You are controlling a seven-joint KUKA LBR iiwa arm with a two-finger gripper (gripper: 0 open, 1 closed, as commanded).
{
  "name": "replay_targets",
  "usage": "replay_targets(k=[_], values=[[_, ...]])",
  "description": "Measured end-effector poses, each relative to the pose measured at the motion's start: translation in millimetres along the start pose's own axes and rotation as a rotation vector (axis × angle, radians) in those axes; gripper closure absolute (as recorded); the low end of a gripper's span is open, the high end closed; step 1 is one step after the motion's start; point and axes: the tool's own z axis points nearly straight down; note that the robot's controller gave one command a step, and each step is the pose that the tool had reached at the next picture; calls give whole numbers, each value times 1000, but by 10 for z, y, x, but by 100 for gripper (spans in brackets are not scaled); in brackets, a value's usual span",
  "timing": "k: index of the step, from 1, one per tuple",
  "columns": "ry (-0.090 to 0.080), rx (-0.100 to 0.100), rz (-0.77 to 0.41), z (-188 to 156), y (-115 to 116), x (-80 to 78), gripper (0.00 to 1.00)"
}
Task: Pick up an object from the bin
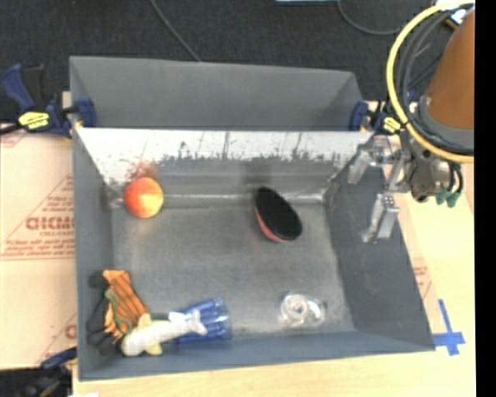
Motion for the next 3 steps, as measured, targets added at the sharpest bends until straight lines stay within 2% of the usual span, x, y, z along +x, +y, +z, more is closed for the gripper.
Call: replay_targets(k=[1,2,3], values=[[-9,1,-195,919,339,-293,0],[-25,6,-68,252,-77,557,0],[-29,7,-95,433,36,377,0]])
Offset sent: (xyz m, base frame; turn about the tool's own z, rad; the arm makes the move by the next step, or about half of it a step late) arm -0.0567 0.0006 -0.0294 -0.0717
